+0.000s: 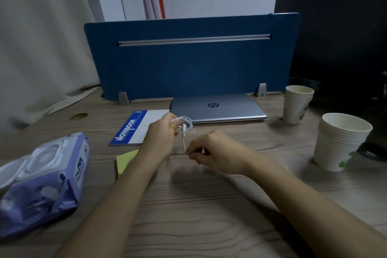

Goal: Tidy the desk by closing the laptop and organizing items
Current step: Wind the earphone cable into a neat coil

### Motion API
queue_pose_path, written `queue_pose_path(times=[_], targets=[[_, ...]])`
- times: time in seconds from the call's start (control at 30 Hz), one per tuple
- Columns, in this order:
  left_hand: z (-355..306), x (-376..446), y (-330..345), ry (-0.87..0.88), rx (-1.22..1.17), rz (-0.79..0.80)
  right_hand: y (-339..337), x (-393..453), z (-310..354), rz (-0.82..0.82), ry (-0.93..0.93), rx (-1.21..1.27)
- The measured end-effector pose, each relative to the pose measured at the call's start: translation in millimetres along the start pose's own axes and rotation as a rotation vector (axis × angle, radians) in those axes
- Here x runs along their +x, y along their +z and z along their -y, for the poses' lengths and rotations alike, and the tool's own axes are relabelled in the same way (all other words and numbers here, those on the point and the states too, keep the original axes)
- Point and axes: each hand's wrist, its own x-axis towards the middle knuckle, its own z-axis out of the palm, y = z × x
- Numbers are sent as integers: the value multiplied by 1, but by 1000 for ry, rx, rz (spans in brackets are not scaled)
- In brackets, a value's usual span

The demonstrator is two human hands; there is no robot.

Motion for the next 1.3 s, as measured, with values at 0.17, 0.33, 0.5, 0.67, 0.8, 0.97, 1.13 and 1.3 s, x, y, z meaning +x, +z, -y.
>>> queue_pose_path(times=[0.17,0.33,0.5,0.67,0.8,0.97,1.13,1.3], targets=[[-4,0,-1,65,95,52,-7,-2,2,-85,-40,47],[-11,-3,0,130,155,138,-15,-4,-4,-319,30,145],[-18,-7,2,283,120,258,-22,-2,-15,-581,152,128],[-23,-10,2,382,25,306,-22,-1,-37,-730,292,183],[-24,-12,2,368,-116,300,-18,-2,-50,-729,362,231],[-18,-12,5,226,-271,208,-5,-1,-58,-576,419,196],[-13,-7,8,59,-412,38,4,1,-54,-342,376,141],[-10,-3,8,-52,-545,-73,6,3,-35,-215,276,137]])
